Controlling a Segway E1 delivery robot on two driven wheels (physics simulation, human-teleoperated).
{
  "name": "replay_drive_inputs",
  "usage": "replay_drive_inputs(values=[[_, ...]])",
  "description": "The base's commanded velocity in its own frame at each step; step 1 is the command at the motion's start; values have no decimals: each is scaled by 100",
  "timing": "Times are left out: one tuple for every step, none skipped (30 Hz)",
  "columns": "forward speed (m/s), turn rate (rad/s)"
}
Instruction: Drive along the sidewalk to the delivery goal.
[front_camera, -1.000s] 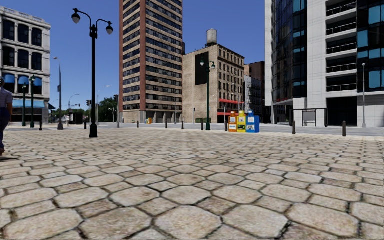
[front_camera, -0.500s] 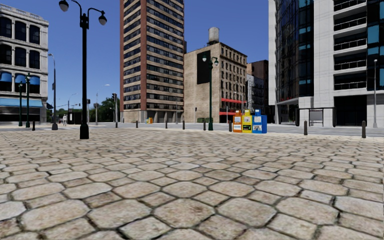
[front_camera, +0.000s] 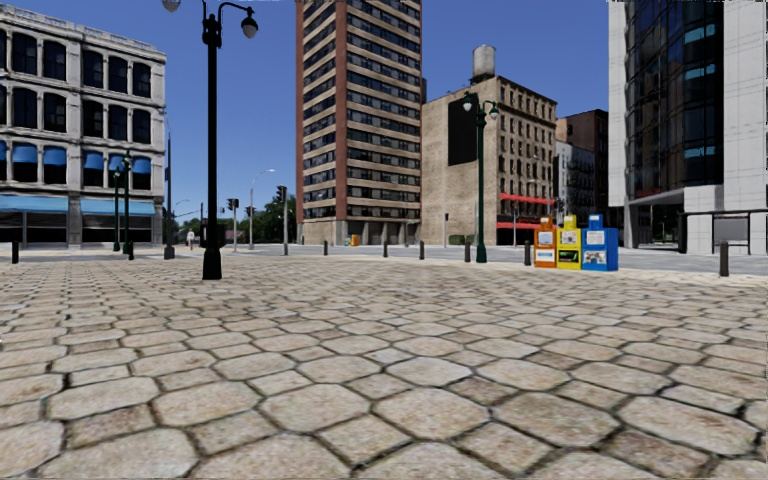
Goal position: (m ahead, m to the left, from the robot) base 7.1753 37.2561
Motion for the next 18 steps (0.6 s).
replay_drive_inputs(values=[[200, 47], [200, 43], [200, 43], [200, 26], [200, 14], [200, 0], [200, 0], [200, 0], [200, 0], [200, 0], [200, 0], [200, 0], [200, 0], [200, 0], [200, 0], [200, 0], [200, 0], [200, 0]])
